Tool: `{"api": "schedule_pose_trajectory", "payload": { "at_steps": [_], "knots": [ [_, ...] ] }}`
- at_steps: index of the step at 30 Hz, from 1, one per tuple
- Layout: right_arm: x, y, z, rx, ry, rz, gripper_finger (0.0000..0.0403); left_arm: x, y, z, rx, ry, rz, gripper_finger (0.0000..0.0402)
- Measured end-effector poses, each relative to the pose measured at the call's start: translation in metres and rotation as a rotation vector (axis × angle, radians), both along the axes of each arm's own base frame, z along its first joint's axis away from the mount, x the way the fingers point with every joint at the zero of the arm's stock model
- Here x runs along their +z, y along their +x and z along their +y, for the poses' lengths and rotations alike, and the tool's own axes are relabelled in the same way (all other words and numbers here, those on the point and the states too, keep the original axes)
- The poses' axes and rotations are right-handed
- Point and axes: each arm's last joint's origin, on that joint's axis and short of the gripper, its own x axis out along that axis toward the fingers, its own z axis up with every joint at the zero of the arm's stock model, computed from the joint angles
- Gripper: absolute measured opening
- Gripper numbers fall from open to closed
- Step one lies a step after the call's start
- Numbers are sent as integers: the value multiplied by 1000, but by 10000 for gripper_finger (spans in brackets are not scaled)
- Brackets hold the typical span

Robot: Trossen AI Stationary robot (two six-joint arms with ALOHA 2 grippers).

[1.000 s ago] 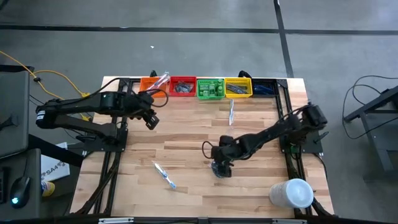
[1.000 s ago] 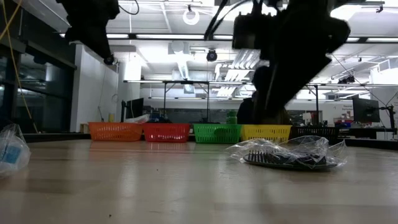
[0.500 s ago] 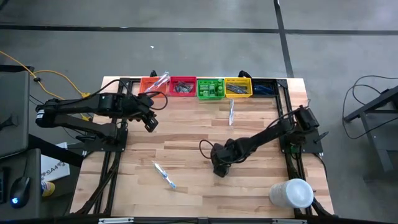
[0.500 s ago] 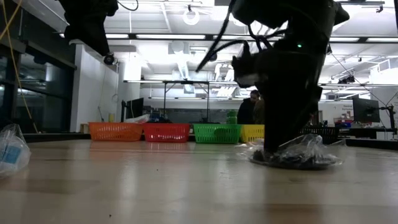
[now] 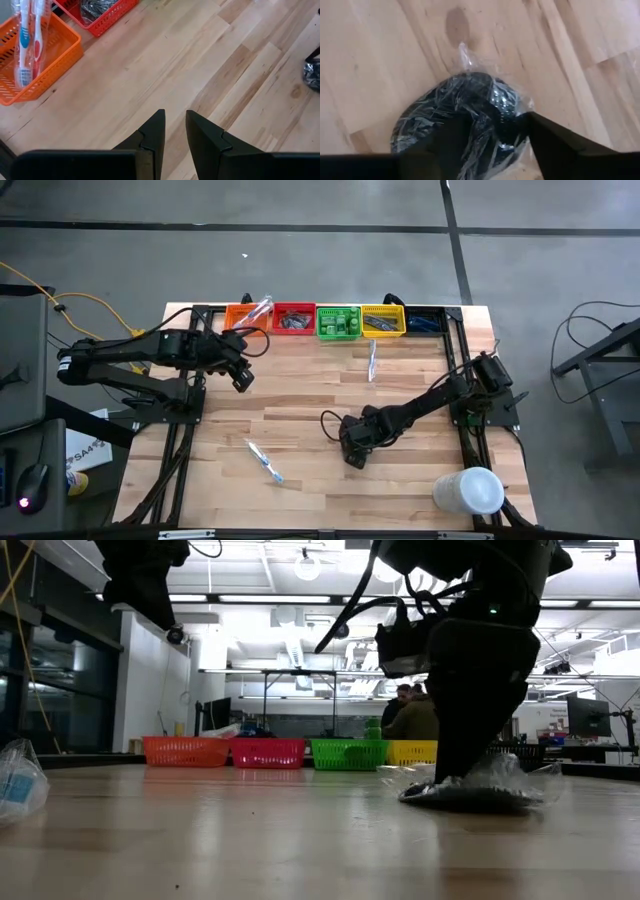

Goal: Pick & Place Travel size toiletries
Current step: Put the black hairbrush into the red bin

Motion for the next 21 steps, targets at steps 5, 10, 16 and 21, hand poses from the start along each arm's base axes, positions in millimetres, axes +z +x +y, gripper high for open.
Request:
{"api": "schedule_pose_trajectory", "payload": {
  "at_steps": [5,10,16,21],
  "knots": [
    [1,2,1,3,27,-21,149,0,0,0,0,0,0,79],
    [3,4,-1,-8,51,-30,97,0,0,0,0,1,0,79],
    [4,8,-2,-12,130,-47,35,0,0,0,0,1,0,79],
    [9,13,-8,-39,198,-82,6,0,0,0,0,1,0,79]
  ]
}}
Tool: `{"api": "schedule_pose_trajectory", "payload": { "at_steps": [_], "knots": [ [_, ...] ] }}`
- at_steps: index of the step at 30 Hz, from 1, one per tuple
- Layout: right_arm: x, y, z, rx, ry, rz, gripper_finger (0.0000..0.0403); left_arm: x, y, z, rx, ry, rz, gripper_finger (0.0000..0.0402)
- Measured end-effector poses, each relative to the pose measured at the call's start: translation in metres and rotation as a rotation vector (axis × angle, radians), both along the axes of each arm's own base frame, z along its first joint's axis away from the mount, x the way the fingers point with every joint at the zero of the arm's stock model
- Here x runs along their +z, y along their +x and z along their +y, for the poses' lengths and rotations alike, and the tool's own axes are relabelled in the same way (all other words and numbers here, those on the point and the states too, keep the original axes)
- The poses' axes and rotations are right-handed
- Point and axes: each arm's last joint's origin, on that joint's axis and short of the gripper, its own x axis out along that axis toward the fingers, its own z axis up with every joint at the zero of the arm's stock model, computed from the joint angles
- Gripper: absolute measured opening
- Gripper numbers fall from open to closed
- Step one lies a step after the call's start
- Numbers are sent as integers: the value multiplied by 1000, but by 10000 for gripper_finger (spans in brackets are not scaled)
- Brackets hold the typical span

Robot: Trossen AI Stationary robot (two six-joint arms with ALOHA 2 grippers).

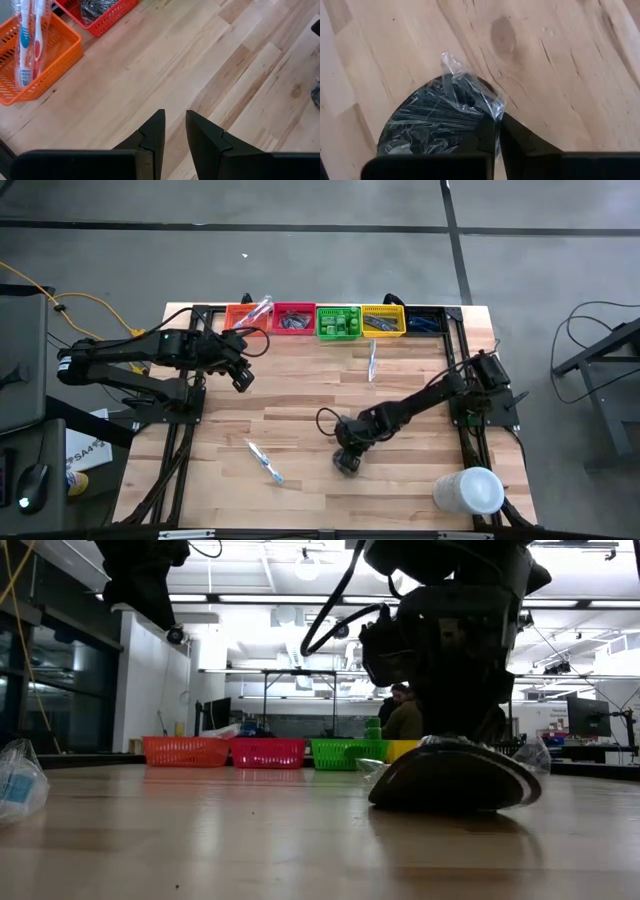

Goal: Pick & Place Travel size toiletries
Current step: Put the black hairbrush into the red bin

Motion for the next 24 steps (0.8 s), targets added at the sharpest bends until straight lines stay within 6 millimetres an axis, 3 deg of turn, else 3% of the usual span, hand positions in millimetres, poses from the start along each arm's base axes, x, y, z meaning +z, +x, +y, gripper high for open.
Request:
{"api": "schedule_pose_trajectory", "payload": {
  "at_steps": [15,24],
  "knots": [
    [38,9,-42,-104,18,-150,3,0,0,0,3,-2,1,79],
    [84,8,-93,-133,-43,-354,3,0,0,0,22,-13,-7,79]
  ]
}}
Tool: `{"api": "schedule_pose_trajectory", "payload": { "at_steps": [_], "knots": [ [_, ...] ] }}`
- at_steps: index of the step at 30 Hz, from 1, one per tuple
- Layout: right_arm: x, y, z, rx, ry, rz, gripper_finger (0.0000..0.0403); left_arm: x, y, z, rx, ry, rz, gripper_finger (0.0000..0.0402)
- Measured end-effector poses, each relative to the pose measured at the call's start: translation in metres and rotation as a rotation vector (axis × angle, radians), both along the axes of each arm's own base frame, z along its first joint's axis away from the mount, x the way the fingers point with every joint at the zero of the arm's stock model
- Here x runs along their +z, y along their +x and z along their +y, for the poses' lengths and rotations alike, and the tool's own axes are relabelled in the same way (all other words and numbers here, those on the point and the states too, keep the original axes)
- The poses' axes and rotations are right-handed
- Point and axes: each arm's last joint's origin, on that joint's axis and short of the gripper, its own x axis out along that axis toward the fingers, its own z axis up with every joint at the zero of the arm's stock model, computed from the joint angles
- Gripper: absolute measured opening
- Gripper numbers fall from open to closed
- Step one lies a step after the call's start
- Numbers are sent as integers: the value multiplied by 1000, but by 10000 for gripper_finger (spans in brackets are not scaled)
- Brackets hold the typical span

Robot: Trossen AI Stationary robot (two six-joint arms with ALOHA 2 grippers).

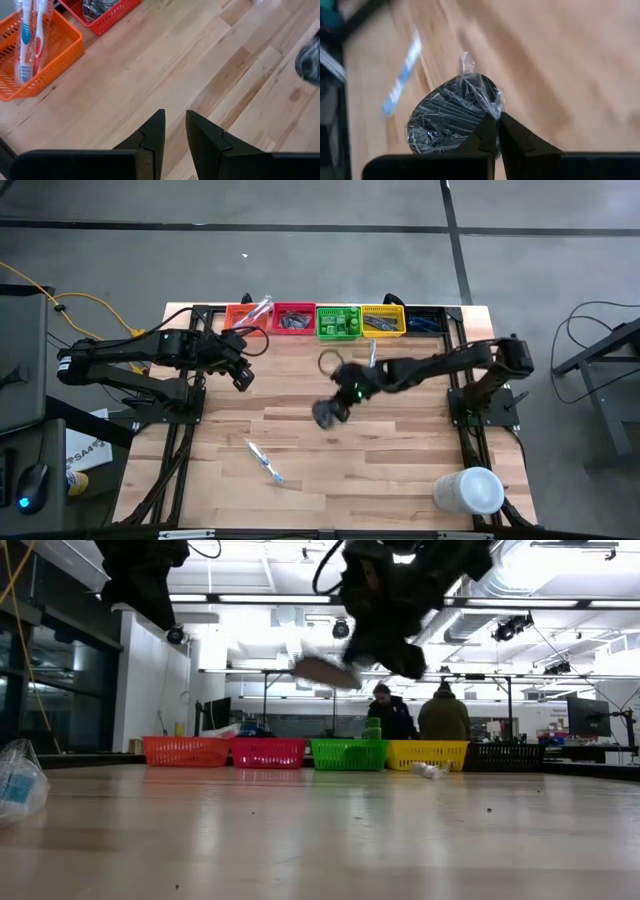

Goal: Pick & Place Travel size toiletries
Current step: Put the black hairbrush into the red bin

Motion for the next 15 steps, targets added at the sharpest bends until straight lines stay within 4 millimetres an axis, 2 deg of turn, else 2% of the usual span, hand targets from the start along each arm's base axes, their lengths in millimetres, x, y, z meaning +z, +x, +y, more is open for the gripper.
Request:
{"api": "schedule_pose_trajectory", "payload": {
  "at_steps": [5,9,12,15],
  "knots": [
    [22,3,-39,-30,-70,-143,3,0,0,0,34,-15,-14,79],
    [55,12,-73,-45,-191,-245,3,0,0,0,48,-24,-22,79],
    [78,18,-101,-117,-268,-295,3,0,0,0,62,-33,-27,79],
    [90,23,-134,-219,-306,-315,3,0,0,0,78,-40,-36,79]
  ]
}}
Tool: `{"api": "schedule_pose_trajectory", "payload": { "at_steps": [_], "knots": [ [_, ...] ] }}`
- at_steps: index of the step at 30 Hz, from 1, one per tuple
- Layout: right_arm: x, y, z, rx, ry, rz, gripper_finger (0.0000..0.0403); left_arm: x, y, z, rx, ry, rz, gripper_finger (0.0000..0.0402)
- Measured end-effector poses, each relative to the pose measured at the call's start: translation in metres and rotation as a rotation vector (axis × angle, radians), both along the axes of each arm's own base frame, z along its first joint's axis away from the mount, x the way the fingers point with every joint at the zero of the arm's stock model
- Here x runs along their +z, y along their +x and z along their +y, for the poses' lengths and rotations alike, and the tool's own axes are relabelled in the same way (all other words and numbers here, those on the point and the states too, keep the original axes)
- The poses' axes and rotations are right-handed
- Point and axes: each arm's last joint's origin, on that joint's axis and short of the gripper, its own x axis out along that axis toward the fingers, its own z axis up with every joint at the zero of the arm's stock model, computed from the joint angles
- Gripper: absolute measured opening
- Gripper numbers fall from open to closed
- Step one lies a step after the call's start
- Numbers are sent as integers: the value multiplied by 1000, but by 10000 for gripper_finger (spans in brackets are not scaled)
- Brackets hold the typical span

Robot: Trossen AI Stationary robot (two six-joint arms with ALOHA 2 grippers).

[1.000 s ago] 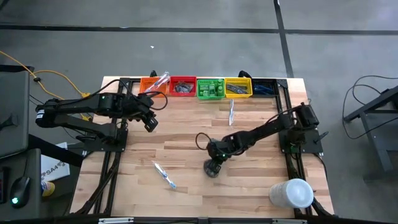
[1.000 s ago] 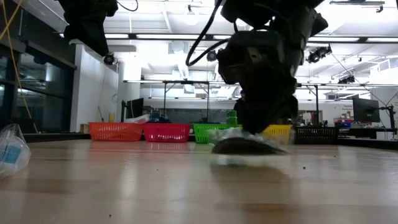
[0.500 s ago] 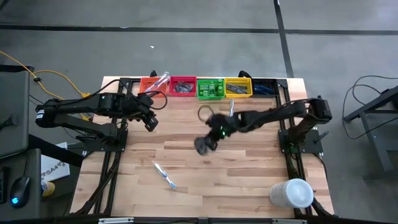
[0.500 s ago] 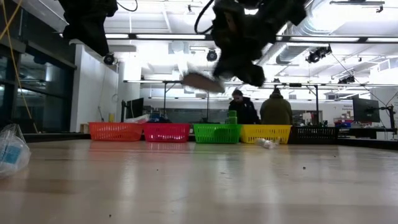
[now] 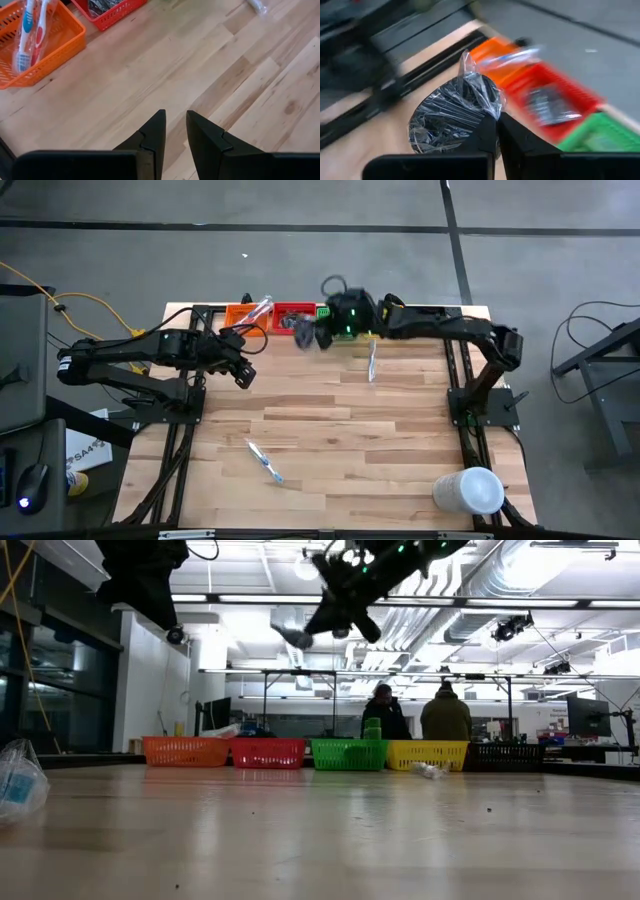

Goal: Pick & Place Travel size toiletries
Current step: Put the black hairbrush into the red bin

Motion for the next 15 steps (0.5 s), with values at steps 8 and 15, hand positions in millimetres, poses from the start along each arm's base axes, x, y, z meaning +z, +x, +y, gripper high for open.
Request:
{"api": "schedule_pose_trajectory", "payload": {
  "at_steps": [8,15],
  "knots": [
    [-10,19,-65,-233,-1,-92,3,0,0,1,70,-20,-29,79],
    [-42,51,-84,-345,142,-206,3,0,0,1,104,-40,-42,79]
  ]
}}
